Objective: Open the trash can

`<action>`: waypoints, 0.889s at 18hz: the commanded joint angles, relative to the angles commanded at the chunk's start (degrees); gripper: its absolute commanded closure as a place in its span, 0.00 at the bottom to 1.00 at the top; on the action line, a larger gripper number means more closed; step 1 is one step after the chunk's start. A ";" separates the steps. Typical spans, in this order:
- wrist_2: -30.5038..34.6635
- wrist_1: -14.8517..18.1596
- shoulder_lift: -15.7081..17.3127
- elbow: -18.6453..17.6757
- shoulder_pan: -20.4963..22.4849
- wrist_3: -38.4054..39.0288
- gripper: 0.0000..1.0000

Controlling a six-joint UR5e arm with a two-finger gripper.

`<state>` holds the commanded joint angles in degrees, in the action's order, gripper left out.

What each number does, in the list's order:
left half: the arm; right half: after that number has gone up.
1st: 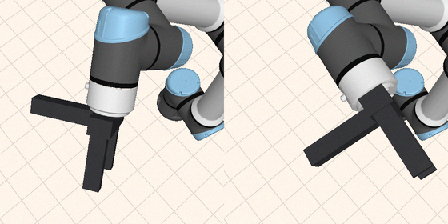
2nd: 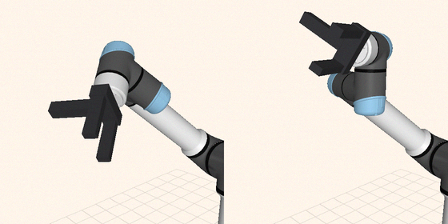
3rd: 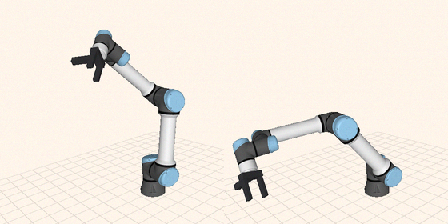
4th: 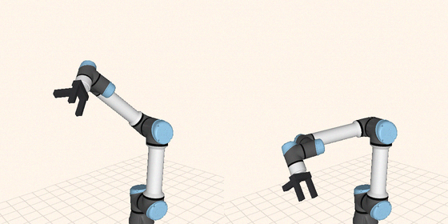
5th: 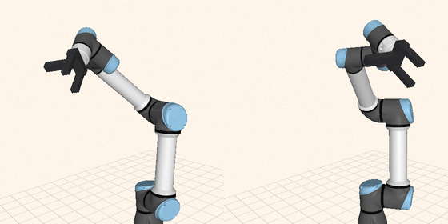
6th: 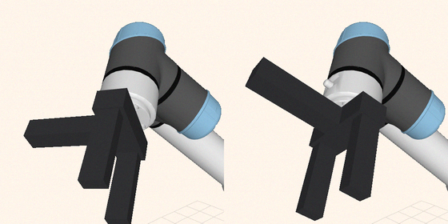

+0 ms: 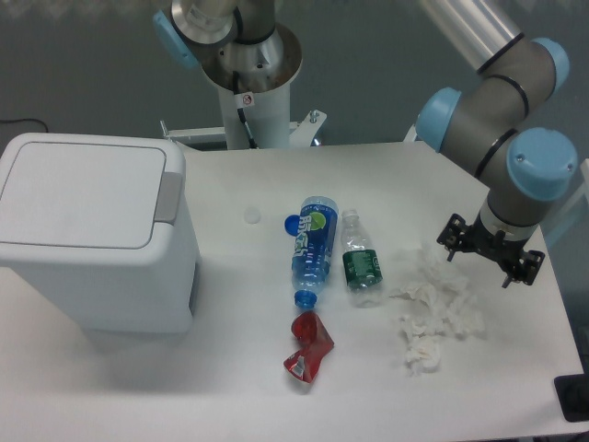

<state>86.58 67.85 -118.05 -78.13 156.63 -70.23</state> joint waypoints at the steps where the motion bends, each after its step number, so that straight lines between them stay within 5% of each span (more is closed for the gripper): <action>1: -0.18 0.52 0.97 -0.26 -0.62 0.88 0.00; 7: -0.71 12.65 8.00 -0.44 -3.95 12.11 0.00; 16: -14.60 14.86 16.97 -1.14 -12.13 29.89 0.00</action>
<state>71.98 82.71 -101.08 -79.27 144.50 -40.35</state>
